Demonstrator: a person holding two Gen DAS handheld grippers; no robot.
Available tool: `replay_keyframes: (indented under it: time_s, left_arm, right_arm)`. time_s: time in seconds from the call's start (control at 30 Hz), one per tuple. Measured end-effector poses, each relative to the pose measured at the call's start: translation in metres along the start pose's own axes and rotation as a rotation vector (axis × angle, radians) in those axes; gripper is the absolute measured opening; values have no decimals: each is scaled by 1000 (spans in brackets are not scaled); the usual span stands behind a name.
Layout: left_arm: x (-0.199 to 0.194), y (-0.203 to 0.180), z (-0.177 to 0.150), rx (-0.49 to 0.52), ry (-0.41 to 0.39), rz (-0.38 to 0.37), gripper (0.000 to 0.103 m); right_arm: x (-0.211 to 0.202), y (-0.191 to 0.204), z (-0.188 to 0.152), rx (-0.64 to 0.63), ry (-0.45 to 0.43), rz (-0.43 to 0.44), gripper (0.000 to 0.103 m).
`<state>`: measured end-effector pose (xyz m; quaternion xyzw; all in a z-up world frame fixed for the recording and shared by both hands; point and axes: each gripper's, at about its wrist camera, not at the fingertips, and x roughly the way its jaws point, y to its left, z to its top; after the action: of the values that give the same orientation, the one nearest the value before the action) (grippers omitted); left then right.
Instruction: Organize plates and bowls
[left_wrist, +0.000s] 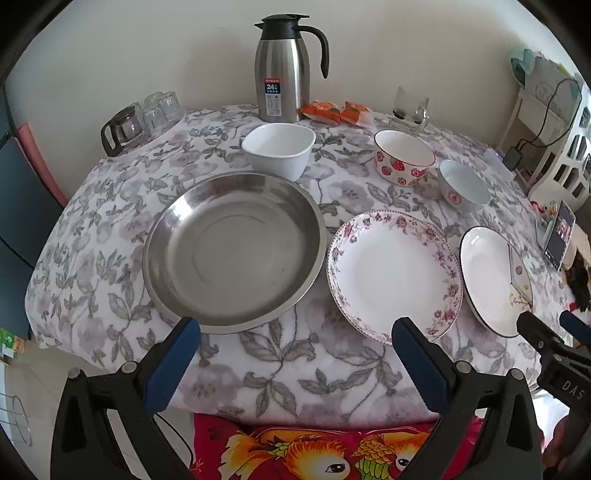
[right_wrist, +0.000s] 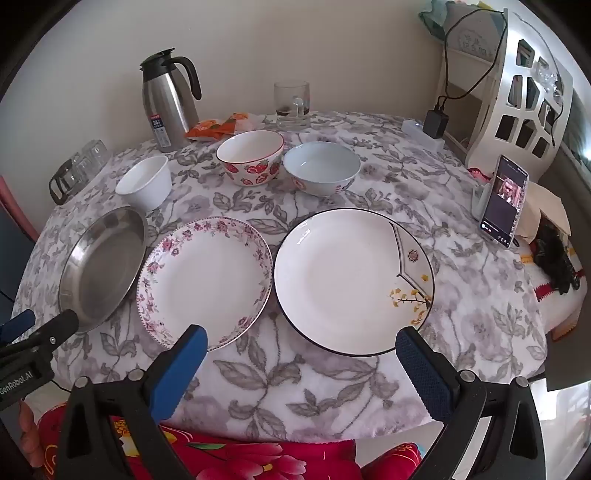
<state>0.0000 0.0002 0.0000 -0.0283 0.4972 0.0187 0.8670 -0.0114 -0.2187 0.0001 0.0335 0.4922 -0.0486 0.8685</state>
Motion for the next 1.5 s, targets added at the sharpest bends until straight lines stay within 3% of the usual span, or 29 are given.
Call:
replay_keyframes:
  time_s: [0.23,1.5]
  left_arm:
    - [5,-4,-3,38,11,56,103]
    - [9,-4,-4,42,43,68,103]
  right_arm:
    - [1,0,0,1,8,5,103]
    - [-1,-3,0,23,-5,11,103]
